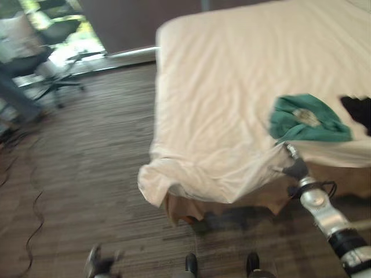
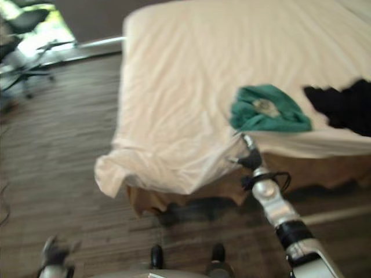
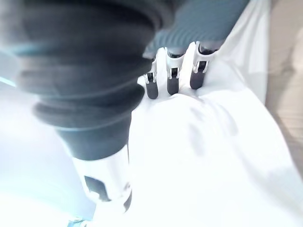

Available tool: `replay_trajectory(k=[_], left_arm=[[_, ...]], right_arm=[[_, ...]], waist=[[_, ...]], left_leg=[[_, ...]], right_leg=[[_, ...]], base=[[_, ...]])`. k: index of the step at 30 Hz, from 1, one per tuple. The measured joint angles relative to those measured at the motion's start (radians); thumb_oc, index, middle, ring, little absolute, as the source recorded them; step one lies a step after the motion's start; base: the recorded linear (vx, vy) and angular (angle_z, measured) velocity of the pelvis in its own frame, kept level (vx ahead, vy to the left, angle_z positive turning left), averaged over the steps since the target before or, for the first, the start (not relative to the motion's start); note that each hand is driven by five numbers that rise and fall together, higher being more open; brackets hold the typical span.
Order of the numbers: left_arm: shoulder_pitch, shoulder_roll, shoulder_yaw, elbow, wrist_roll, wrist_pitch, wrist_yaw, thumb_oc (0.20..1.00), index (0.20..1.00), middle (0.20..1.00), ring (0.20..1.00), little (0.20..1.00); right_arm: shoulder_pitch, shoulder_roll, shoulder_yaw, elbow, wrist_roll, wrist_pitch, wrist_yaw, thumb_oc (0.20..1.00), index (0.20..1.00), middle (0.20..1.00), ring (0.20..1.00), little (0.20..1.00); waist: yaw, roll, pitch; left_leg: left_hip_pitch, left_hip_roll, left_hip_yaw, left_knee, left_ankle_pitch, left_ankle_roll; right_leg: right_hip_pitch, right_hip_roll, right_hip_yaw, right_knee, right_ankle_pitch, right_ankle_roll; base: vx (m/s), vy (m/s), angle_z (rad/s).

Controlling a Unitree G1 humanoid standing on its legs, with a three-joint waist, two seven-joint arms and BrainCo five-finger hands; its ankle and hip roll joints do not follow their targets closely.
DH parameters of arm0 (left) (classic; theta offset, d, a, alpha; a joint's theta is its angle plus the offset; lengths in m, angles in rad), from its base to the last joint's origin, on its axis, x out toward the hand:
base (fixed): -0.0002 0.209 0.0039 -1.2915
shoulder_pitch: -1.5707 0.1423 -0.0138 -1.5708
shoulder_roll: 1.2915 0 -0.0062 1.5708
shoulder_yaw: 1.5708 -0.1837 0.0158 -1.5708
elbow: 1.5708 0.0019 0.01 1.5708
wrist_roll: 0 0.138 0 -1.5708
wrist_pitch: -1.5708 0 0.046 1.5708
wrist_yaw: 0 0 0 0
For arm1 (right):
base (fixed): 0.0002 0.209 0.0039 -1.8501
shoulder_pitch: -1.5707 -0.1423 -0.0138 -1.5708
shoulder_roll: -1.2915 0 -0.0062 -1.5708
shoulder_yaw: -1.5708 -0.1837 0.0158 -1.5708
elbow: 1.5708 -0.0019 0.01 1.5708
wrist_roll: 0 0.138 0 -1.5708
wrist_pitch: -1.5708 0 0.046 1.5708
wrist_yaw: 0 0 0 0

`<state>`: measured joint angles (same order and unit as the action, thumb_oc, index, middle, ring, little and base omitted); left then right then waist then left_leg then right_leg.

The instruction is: Tidy up the quilt and then pick up the clothes from the bed and put them into the laundry hamper.

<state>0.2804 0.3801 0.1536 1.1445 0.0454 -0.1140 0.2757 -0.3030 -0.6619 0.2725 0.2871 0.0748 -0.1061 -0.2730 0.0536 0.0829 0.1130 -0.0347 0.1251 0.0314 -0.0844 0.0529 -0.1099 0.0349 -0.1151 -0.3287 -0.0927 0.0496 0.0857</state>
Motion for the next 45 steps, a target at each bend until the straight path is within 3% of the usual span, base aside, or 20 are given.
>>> replay_trajectory(k=[2, 3, 5, 7, 10, 14, 19, 20, 22, 27, 30, 34, 35, 36, 37, 39, 43, 45], left_arm=[[0.072, 0.005, 0.005, 0.031, -0.002, 0.014, -0.001, 1.0, 1.0, 1.0, 1.0, 1.0], [0.084, 0.008, 0.005, 0.029, -0.003, 0.015, -0.003, 1.0, 1.0, 1.0, 1.0, 1.0], [0.086, 0.009, -0.022, 0.006, -0.004, 0.002, -0.004, 1.0, 1.0, 1.0, 1.0, 1.0], [0.048, 0.011, -0.085, -0.016, -0.004, -0.012, -0.006, 1.0, 1.0, 1.0, 1.0, 1.0], [-0.018, 0.014, -0.172, -0.072, -0.001, -0.022, -0.003, 1.0, 1.0, 1.0, 1.0, 1.0], [-0.105, 0.022, -0.302, -0.141, 0.007, -0.04, -0.006, 1.0, 1.0, 1.0, 1.0, 1.0], [-0.265, 0.027, -0.443, -0.214, 0.015, -0.067, 0.014, 1.0, 1.0, 1.0, 1.0, 1.0], [-0.321, 0.01, -0.463, -0.214, 0.015, -0.079, 0.014, 1.0, 1.0, 1.0, 1.0, 1.0], [-0.379, -0.002, -0.511, -0.205, 0.017, -0.084, 0.031, 1.0, 1.0, 1.0, 1.0, 1.0], [-0.464, -0.067, -0.581, -0.183, 0.045, -0.085, 0.039, 1.0, 1.0, 1.0, 1.0, 1.0], [-0.468, -0.066, -0.586, -0.178, 0.057, -0.081, 0.041, 1.0, 1.0, 1.0, 1.0, 1.0], [-0.533, -0.034, -0.508, -0.159, 0.045, -0.011, 0.027, 1.0, 1.0, 1.0, 1.0, 1.0], [-0.516, -0.011, -0.456, -0.221, 0.042, -0.022, 0.015, 1.0, 1.0, 1.0, 1.0, 1.0], [-0.494, 0.001, -0.42, -0.234, 0.039, -0.032, 0.012, 1.0, 1.0, 1.0, 1.0, 1.0], [-0.482, 0.017, -0.403, -0.23, 0.04, -0.032, 0.005, 1.0, 1.0, 1.0, 1.0, 1.0], [-0.425, 0.035, -0.403, -0.224, 0.047, -0.033, -0.021, 1.0, 1.0, 1.0, 1.0, 1.0], [-0.355, 0.008, -0.436, -0.196, 0.078, -0.034, -0.058, 1.0, 1.0, 1.0, 1.0, 1.0], [-0.346, 0.0, -0.447, -0.164, 0.093, -0.033, -0.082, 1.0, 1.0, 1.0, 1.0, 1.0]], right_arm=[[-0.077, 0.004, 0.034, -0.132, -0.034, -0.075, 0.012, 0.2, 0.2, 0.2, 0.2, 0.2], [-0.152, 0.042, 0.076, -0.171, -0.064, -0.122, 0.03, 0.2, 0.2, 0.2, 0.2, 0.2], [-0.239, 0.106, 0.174, -0.217, -0.075, -0.125, 0.049, 0.2, 0.2, 0.2, 0.2, 0.2], [-0.372, 0.218, 0.282, -0.242, -0.074, -0.138, 0.081, 0.2, 0.2, 0.2, 0.2, 0.2], [-0.443, 0.284, 0.371, -0.228, -0.073, -0.129, 0.115, 0.2, 0.2, 0.2, 0.2, 0.2], [-0.528, 0.372, 0.417, -0.109, -0.062, -0.122, 0.122, 0.2, 0.2, 0.2, 0.2, 0.2], [-0.679, 0.478, 0.486, 0.199, -0.065, -0.091, 0.102, 0.2, 0.2, 0.2, 0.2, 0.2], [-0.691, 0.487, 0.493, 0.282, -0.067, -0.073, 0.101, 0.2, 0.2, 0.2, 0.2, 0.2], [-0.693, 0.525, 0.481, 0.486, -0.073, -0.058, 0.076, 0.2, 0.2, 0.2, 0.2, 0.2], [-0.497, 0.543, 0.397, 0.89, -0.097, 0.014, 0.02, 0.2, 0.2, 0.2, 0.2, 0.2], [-0.407, 0.513, 0.363, 0.925, -0.107, 0.058, 0.014, 0.2, 0.2, 0.2, 0.2, 0.2], [-0.216, 0.339, 0.414, 0.52, -0.092, 0.058, 0.077, 0.2, 0.2, 0.2, 0.2, 0.2], [-0.118, 0.213, 0.399, 0.171, -0.008, 0.064, 0.153, 0.2, 0.2, 0.2, 0.2, 0.2], [-0.066, 0.126, 0.398, -0.081, 0.085, 0.029, 0.223, 0.2, 0.2, 0.2, 0.2, 0.2], [-0.05, 0.072, 0.392, -0.266, 0.17, 0.02, 0.276, 0.2, 0.2, 0.2, 0.2, 0.2], [-0.071, 0.01, 0.361, -0.601, 0.39, -0.067, 0.422, 0.2, 0.2, 0.2, 0.2, 0.2], [-0.187, -0.006, 0.364, -0.743, 0.602, -0.101, 0.541, 0.2, 0.2, 0.2, 0.2, 0.2], [-0.351, -0.079, 0.397, -0.776, 0.649, -0.082, 0.572, 0.2, 0.2, 0.2, 0.2, 0.2]], waist=[[0.029, -0.005, 0.003], [0.065, -0.006, 0.003], [0.111, -0.032, 0.009], [0.121, -0.054, 0.015], [0.174, -0.099, 0.039], [0.197, -0.151, 0.085], [0.229, -0.109, 0.222], [0.237, -0.084, 0.277], [0.243, -0.067, 0.333], [0.244, -0.06, 0.384], [0.226, -0.06, 0.384], [0.167, -0.064, 0.386], [0.145, -0.067, 0.386], [0.121, -0.077, 0.377], [0.092, -0.09, 0.376], [0.042, -0.119, 0.336], [-0.006, -0.143, 0.218], [-0.024, -0.145, 0.187]], left_leg=[[-0.019, -0.002, -0.012, 0.002, 0.012, 0.0], [-0.017, -0.007, -0.037, 0.001, 0.018, 0.0], [-0.038, -0.011, -0.047, -0.004, 0.006, -0.002], [-0.079, -0.004, -0.046, 0.001, 0.023, 0.0], [-0.113, -0.009, -0.052, 0.002, 0.048, 0.003], [-0.158, -0.025, -0.076, 0.002, 0.072, 0.001], [-0.265, -0.033, -0.101, 0.049, 0.091, -0.001], [-0.302, -0.032, -0.102, 0.07, 0.089, -0.004], [-0.337, -0.034, -0.101, 0.086, 0.089, -0.004], [-0.365, -0.049, -0.101, 0.085, 0.09, -0.002], [-0.36, -0.052, -0.1, 0.085, 0.09, -0.002], [-0.269, -0.043, -0.085, 0.076, 0.085, 0.006], [-0.23, -0.039, -0.064, 0.061, 0.073, 0.019], [-0.214, -0.035, -0.043, 0.055, 0.072, 0.018], [-0.189, -0.038, -0.033, 0.046, 0.071, 0.016], [-0.147, -0.029, 0.006, 0.03, 0.069, 0.013], [-0.125, -0.017, 0.023, 0.005, 0.066, 0.009], [-0.108, -0.018, 0.04, 0.003, 0.065, 0.008]], right_leg=[[-0.012, -0.001, -0.003, 0.0, 0.007, 0.005], [0.002, -0.003, -0.023, 0.0, 0.006, 0.005], [0.007, -0.007, -0.043, 0.0, -0.011, 0.016], [-0.021, -0.005, -0.075, 0.0, -0.005, 0.024], [-0.037, -0.011, -0.097, 0.001, -0.003, 0.027], [-0.068, -0.023, -0.12, 0.0, 0.004, 0.029], [-0.141, -0.023, -0.134, 0.007, 0.025, 0.025], [-0.167, -0.021, -0.134, 0.007, 0.037, 0.017], [-0.194, -0.022, -0.133, 0.007, 0.042, 0.014], [-0.241, -0.047, -0.126, 0.059, 0.028, 0.005], [-0.23, -0.048, -0.125, 0.049, 0.028, 0.005], [-0.153, -0.043, -0.099, 0.042, 0.027, 0.005], [-0.13, -0.04, -0.079, 0.034, 0.029, 0.008], [-0.124, -0.041, -0.057, 0.026, 0.035, 0.015], [-0.107, -0.04, -0.044, 0.011, 0.04, 0.019], [-0.096, -0.036, -0.007, 0.011, 0.047, 0.018], [-0.098, -0.027, 0.01, 0.009, 0.044, 0.014], [-0.09, -0.027, 0.021, 0.006, 0.043, 0.014]], base=[[-0.01, -0.007, 0.28], [-0.01, -0.025, 0.49], [-0.02, -0.028, 0.35], [-0.07, -0.032, 0.48], [-0.06, -0.036, 0.32], [-0.1, -0.037, 0.21], [-0.16, -0.009, 0.11], [-0.12, 0.009, -0.01], [-0.1, 0.034, -0.01], [-0.04, 0.017, 0.06], [0.01, 0.01, 0.02], [0.06, 0.115, -0.15], [0.1, 0.04, -0.47], [0.11, 0.001, -0.55], [0.07, 0.0, -0.47], [0.09, 0.016, -0.52], [0.09, 0.016, -0.22], [0.08, 0.033, -0.15]])
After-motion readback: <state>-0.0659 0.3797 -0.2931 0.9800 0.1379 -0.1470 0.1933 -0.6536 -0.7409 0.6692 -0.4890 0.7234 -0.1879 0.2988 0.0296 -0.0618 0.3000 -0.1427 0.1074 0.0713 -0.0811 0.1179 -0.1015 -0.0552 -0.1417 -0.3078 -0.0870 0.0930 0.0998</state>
